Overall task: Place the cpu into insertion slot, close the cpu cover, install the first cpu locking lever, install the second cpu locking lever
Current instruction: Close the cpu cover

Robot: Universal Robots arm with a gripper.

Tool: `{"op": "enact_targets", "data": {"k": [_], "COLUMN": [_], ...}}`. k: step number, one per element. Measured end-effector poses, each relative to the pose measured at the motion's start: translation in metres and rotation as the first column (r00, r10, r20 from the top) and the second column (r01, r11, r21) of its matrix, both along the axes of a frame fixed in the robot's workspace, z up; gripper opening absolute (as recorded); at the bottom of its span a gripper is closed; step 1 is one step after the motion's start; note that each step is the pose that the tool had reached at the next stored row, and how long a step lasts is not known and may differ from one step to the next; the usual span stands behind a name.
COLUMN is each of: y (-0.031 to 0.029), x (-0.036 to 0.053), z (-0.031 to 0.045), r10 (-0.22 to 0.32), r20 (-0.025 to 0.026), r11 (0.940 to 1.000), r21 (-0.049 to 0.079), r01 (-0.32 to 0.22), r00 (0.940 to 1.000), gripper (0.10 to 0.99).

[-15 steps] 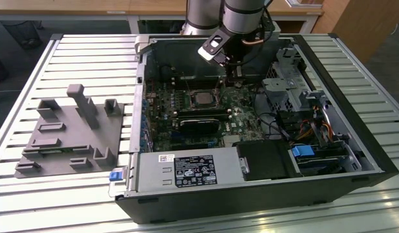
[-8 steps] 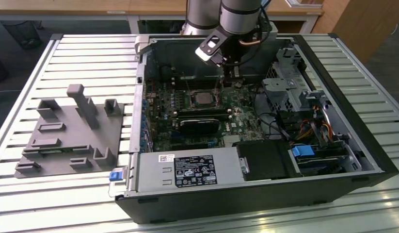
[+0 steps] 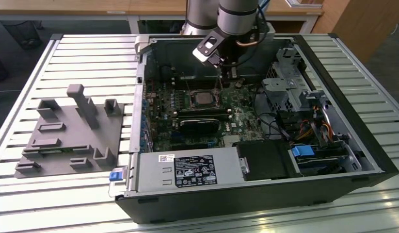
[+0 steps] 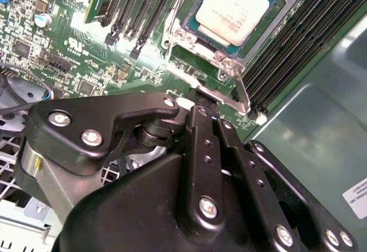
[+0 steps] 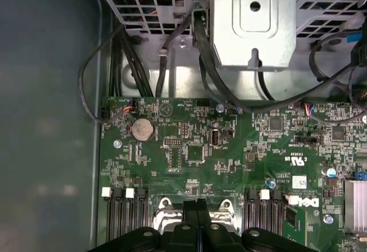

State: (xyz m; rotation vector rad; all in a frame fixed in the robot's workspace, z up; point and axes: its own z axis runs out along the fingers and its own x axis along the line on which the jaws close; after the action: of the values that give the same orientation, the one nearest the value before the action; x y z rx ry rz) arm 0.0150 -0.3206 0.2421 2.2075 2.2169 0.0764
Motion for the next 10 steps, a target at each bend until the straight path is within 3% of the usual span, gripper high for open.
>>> {"op": "enact_targets", "data": {"k": [10], "y": [0.0], "x": [-0.0073], "z": [-0.0035], "r10": [0.0], "r20": [0.0], "r11": [1.0], "r21": [0.0], "r01": [0.0], "r00": [1.0], "gripper": [0.106]}}
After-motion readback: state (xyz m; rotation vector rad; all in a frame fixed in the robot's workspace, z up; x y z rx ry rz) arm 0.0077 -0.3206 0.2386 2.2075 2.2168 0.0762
